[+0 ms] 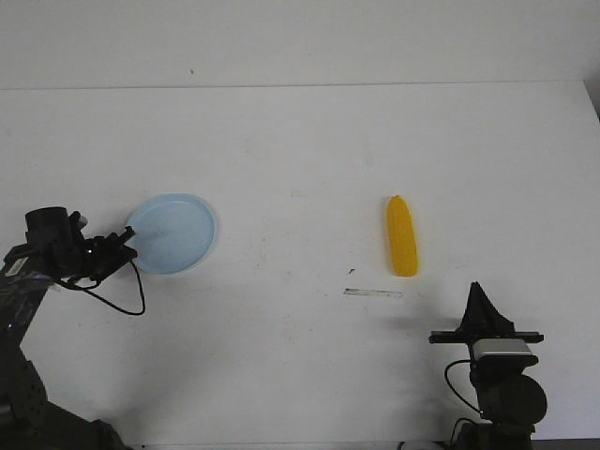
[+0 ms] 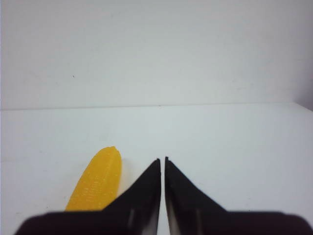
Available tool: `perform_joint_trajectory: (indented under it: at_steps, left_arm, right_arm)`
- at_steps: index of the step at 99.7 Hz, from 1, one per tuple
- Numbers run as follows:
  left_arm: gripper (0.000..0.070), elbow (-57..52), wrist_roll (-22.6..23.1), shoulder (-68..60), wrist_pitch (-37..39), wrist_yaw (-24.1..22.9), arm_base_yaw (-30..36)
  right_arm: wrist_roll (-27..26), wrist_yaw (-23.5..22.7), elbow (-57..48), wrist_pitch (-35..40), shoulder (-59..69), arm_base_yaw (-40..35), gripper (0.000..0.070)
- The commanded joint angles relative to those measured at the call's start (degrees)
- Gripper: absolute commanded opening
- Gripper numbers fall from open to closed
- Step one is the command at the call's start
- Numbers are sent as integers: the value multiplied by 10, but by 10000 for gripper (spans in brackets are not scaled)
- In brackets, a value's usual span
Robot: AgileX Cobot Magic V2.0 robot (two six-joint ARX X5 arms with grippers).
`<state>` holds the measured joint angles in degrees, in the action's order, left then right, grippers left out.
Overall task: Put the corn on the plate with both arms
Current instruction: 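Push the blue plate with the left gripper toward the yellow corn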
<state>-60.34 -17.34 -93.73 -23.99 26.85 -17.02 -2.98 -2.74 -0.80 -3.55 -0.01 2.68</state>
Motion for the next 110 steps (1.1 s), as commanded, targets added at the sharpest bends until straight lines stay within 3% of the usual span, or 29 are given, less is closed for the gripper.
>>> perform_joint_trajectory:
  at_steps: [1, 34, 63, 86, 99, 110]
  left_arm:
    - [0, -10, -1, -10, 1, 1, -2]
    - [0, -10, -18, 21, 1, 17, 40]
    - [1, -10, -34, 51, 7, 16, 159]
    - [1, -10, -91, 44, 64, -35, 287]
    - [1, -10, -136, 30, 100, -39, 326]
    - [1, -10, -139, 18, 113, -61, 347]
  right_arm:
    - [2, 2, 1, -7, 1, 0, 13]
    - [2, 2, 1, -7, 1, 0, 13]
    - [2, 2, 1, -7, 1, 0, 13]
    - [2, 2, 1, -7, 1, 0, 13]
    - [2, 2, 1, -7, 1, 0, 13]
    - [2, 2, 1, -7, 1, 0, 13]
